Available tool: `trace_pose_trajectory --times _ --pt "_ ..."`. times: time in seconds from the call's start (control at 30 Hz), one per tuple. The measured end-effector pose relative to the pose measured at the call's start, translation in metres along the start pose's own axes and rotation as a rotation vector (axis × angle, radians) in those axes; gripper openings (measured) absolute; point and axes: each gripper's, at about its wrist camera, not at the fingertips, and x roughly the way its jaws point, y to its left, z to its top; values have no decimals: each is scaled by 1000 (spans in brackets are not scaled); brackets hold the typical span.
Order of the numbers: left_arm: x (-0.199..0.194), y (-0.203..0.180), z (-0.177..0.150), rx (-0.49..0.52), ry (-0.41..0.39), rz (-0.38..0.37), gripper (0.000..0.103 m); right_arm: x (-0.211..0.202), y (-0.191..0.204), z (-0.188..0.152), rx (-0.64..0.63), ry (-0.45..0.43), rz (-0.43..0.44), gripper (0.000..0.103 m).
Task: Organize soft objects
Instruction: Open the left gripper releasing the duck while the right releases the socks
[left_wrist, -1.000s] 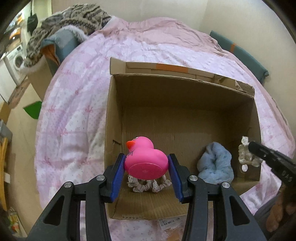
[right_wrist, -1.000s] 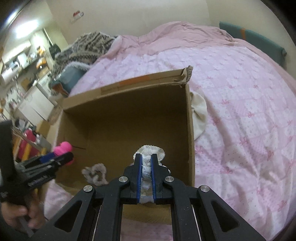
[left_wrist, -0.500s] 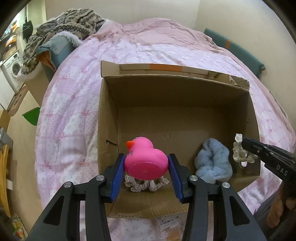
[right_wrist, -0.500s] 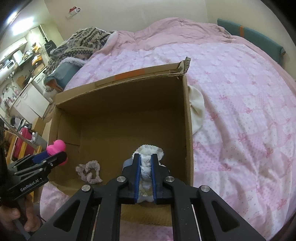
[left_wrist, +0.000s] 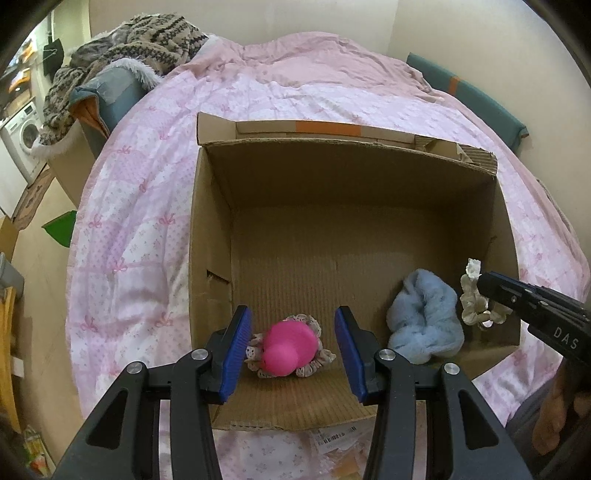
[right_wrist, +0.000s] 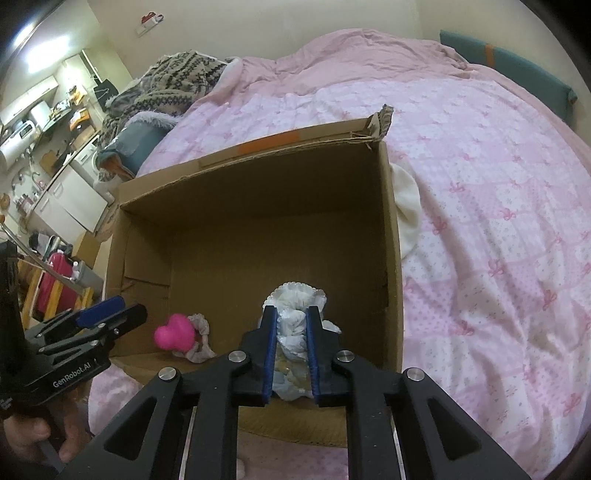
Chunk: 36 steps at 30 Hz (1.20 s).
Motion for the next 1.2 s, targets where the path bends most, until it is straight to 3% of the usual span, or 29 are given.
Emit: trace_pose_trajectory --times 0.07,0.2,0.4,0.43,0.47,0.5,0.67,1.2 --pt "0 -1 0 7 0 3 47 0 0 0 2 2 1 17" --pt "-3 -3 -1 14 -17 -2 66 1 0 0 11 4 10 23" --pt "-6 -5 1 21 -30 12 67 -1 2 -1 10 -3 43 35" --pt "-7 -5 2 22 -36 16 67 -1 2 -1 9 -4 40 40" --pt "-9 -4 2 20 -41 15 67 -2 2 -1 13 -8 45 62" --pt "-10 -4 2 18 -47 15 67 -3 2 -1 21 -20 54 76" --pt "-16 -3 4 14 -73 25 67 -13 1 1 31 -70 69 77" --pt "-46 -1 -10 29 -120 37 67 -32 1 -4 45 -105 57 77"
